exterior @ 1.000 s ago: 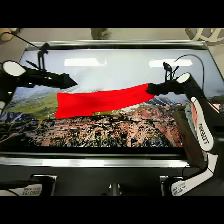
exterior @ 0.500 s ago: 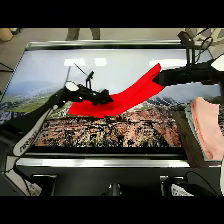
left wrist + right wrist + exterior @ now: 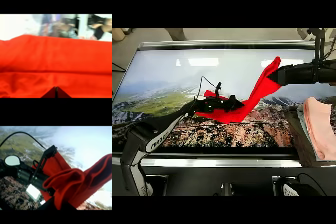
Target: Fold the shirts.
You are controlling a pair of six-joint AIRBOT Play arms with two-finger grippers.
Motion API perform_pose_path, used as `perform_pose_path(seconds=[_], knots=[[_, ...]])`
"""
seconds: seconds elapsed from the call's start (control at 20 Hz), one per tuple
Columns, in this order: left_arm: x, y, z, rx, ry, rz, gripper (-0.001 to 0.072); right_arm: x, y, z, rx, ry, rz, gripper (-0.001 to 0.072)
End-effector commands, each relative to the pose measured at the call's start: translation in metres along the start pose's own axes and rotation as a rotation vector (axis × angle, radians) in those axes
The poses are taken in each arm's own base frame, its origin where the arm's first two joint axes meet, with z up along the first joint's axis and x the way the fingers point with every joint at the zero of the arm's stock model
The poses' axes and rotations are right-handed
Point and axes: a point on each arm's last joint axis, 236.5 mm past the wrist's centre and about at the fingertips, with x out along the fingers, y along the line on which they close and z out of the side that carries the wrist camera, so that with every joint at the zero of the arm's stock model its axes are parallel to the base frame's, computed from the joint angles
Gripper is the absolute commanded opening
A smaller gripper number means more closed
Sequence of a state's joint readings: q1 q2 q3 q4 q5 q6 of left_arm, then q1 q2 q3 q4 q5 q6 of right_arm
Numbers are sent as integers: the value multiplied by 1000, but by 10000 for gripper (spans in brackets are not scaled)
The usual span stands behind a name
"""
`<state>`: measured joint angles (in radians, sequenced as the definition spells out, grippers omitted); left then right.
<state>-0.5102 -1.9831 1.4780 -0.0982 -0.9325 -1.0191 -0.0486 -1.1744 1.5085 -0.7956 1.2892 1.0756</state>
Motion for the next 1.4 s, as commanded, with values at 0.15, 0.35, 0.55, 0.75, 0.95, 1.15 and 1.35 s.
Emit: perform_pose_path(seconds=[0.15,0.35,0.55,0.75,0.95,1.15,1.35], knots=[[-148,-65,80,343,-154,61,38,109,46,11,-5,-30,172,14],[-294,-119,118,510,-397,243,39,226,77,-43,64,90,252,15],[-384,-182,109,649,-587,326,39,306,94,-104,231,190,344,486],[-420,-199,93,718,-634,418,40,278,55,-114,190,269,336,619],[-422,-175,86,692,-574,489,40,191,-61,-126,177,417,47,619],[-416,-158,83,652,-552,488,40,150,-107,-199,284,660,-118,616],[-401,-125,74,525,-509,465,40,219,-63,-223,387,532,-32,641]])
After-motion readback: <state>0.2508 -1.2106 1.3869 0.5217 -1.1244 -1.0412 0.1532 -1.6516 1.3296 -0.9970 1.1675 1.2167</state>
